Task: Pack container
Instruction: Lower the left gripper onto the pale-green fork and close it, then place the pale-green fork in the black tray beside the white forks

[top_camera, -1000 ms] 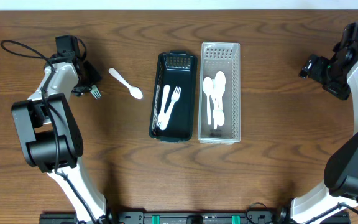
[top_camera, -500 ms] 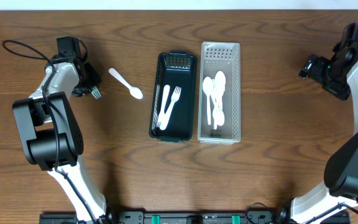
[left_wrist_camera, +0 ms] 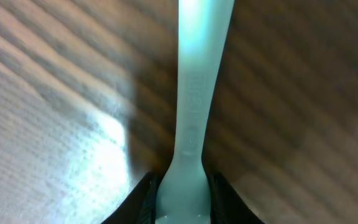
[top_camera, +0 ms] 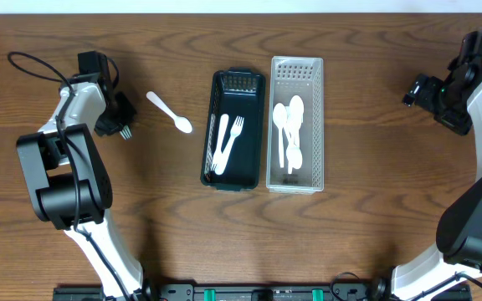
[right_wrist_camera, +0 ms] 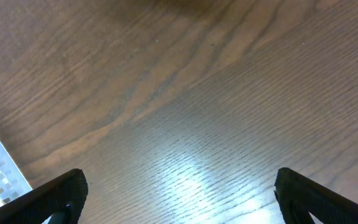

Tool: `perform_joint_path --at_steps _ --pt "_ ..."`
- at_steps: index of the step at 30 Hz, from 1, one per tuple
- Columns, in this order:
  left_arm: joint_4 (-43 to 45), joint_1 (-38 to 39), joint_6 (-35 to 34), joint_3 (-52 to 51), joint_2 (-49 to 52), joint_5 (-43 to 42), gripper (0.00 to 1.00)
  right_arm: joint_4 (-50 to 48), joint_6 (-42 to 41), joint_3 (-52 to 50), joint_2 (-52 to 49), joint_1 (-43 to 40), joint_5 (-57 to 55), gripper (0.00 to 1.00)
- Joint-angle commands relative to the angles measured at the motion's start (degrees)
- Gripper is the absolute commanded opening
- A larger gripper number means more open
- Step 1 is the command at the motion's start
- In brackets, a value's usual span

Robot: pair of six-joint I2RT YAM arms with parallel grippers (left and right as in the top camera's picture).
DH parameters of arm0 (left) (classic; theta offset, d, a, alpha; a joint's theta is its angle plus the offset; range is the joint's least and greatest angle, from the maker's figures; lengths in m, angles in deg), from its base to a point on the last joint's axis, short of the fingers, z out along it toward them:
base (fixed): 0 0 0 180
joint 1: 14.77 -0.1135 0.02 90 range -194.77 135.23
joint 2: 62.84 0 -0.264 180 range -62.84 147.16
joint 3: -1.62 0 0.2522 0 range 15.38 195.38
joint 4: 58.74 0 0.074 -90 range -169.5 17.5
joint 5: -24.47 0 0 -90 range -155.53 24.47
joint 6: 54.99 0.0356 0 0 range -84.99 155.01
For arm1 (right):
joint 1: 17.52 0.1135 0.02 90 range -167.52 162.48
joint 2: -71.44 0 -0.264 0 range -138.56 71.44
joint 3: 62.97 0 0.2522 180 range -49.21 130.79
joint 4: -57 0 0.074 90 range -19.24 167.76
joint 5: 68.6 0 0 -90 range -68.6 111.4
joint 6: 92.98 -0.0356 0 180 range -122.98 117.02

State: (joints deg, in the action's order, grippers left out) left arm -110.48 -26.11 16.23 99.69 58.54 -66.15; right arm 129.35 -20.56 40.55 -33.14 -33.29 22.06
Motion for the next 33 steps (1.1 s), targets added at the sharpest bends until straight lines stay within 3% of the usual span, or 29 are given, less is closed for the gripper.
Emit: perform_joint_path --at_steps 1,8,14,22,27,33 --pt "-2.78 0.17 5.40 -0.92 1.66 0.22 0.19 0.20 -0.79 -0.31 -0.07 0.20 0.70 0.99" --pt "-8.44 0.28 10.19 -0.92 -3.74 0.20 0.08 0.20 -0.79 -0.31 -0.07 0.20 1.29 0.99" --pt "-13.94 2.89 13.88 -0.92 -18.64 -0.46 0.06 0.17 -0.79 -0.31 -0.07 0.20 1.29 0.99" --pt "-16.41 18.99 13.66 -0.92 -37.13 -3.91 0.06 -0.04 -0.81 -0.31 -0.07 0.20 1.29 0.99" --pt "-15.06 31.58 11.65 -1.25 -36.17 -2.58 0.06 -0.24 -0.81 -0.31 -0.07 0.20 1.29 0.99" --pt "-12.66 37.38 5.11 -2.56 -28.09 -2.14 0.06 0.02 -0.81 -0.31 -0.07 0.20 1.29 0.99"
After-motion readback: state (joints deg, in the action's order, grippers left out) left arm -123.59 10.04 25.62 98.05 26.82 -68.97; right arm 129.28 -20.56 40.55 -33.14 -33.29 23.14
